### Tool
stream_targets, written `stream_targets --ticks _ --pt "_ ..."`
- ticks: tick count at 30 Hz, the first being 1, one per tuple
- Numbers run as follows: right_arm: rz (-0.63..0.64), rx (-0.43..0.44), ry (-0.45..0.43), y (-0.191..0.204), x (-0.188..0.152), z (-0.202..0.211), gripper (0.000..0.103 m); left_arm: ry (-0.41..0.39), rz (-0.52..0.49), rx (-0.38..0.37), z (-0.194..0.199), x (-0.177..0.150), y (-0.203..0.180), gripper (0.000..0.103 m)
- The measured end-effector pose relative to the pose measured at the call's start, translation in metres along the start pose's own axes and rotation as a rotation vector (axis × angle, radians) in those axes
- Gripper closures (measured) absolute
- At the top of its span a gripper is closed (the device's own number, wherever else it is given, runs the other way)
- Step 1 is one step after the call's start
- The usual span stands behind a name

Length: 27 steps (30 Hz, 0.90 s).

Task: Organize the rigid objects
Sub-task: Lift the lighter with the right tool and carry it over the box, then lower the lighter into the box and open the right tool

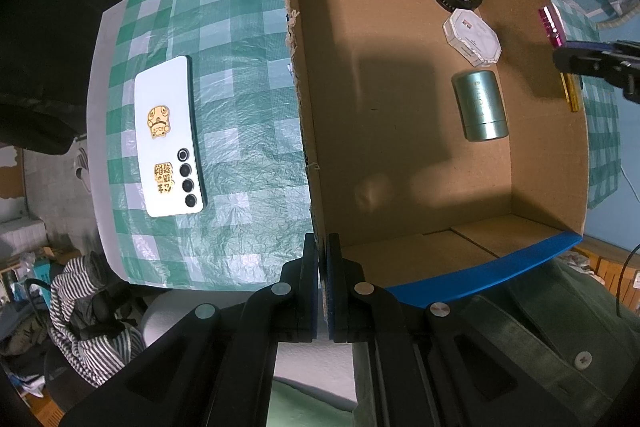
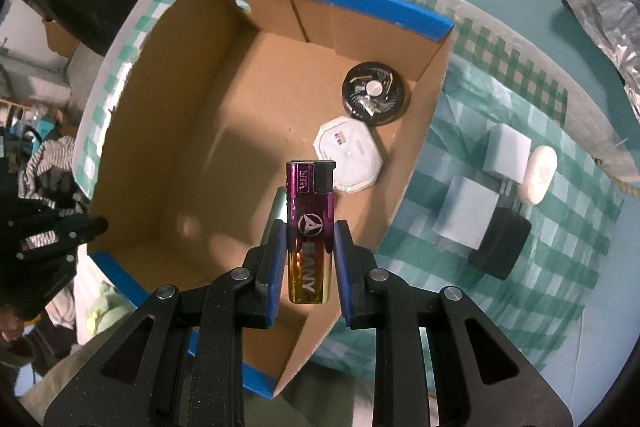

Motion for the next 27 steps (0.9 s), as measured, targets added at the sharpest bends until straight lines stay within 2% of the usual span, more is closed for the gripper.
stream_targets --ticks 21,27 --pt "0.026 -0.045 0.05 -0.005 -0.011 -0.02 0.082 0.003 -0.004 0.002 0.0 0.0 -0.001 0.1" --pt "0.025 -0.054 0.043 -0.004 -0.008 -0.018 0.069 0.002 -0.005 0.003 0.0 0.0 -0.001 0.1"
Point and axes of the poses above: each gripper's, at about its wrist camera, not at the fingertips, and z roughly against the way its jaws point, y to its left, x to its top, the point moved 7 cm from there along -z, roughly the way its jaws point, and after that the axes turned 6 degrees about -y, right-handed, at the moved point
